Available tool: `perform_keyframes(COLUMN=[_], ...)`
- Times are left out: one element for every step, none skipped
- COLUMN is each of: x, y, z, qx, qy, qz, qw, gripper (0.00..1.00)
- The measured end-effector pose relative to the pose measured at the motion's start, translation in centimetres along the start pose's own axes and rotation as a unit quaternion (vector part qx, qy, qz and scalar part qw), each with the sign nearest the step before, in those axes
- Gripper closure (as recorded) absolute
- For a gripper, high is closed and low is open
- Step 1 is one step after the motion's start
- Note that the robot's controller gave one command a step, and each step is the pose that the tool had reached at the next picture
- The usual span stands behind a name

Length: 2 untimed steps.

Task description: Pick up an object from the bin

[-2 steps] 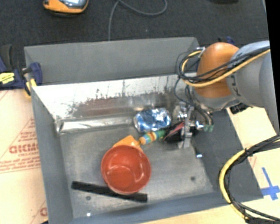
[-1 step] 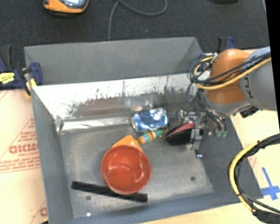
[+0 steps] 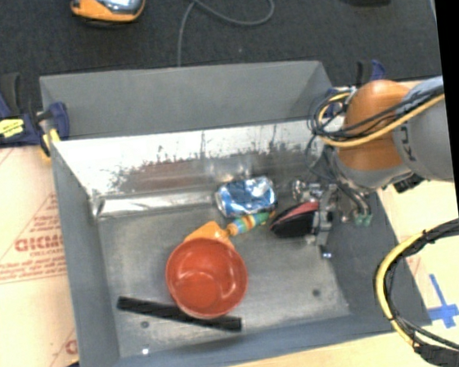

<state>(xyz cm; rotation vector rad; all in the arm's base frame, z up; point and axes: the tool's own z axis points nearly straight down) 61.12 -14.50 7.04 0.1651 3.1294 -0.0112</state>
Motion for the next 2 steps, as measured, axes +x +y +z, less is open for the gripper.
perform_keyframes(x=[0.3, 0.6], y=[-0.8, -0.4], z=[-6.5, -14.0], qx=[0.000, 0.000], qy=[0.0012, 0.0040], qz=[0.002, -0.013], qw=[1.0000, 0.9999], gripper=[1.00, 1.00])
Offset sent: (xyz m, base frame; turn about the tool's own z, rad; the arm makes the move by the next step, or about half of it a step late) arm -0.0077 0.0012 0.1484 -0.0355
